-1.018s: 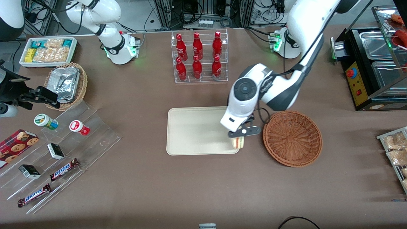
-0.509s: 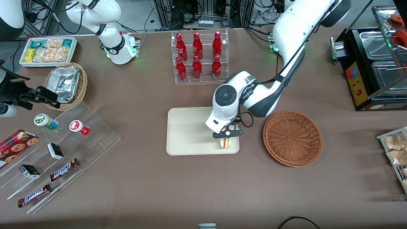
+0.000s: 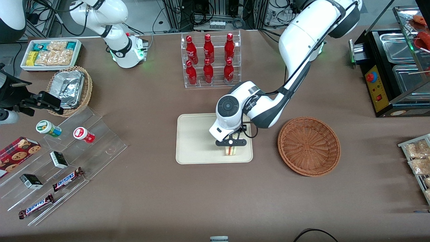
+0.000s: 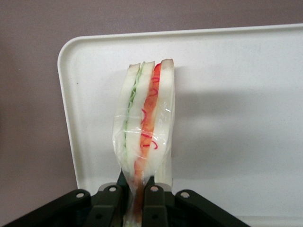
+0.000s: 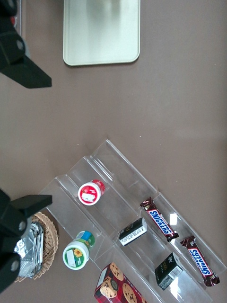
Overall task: Place sandwich from basket to tray
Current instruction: 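Lower the sandwich onto the tray and open the left gripper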
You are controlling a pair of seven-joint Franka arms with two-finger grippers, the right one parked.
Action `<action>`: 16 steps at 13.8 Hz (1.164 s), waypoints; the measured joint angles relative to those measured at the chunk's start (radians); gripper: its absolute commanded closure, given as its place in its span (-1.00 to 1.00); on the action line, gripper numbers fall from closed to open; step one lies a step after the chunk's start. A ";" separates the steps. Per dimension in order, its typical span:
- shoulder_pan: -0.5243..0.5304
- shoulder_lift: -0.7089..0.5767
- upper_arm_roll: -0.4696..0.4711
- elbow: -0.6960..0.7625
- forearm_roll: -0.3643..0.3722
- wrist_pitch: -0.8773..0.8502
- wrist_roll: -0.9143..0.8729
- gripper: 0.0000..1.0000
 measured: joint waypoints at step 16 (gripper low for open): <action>-0.021 0.039 0.000 0.004 0.052 0.041 -0.011 -1.00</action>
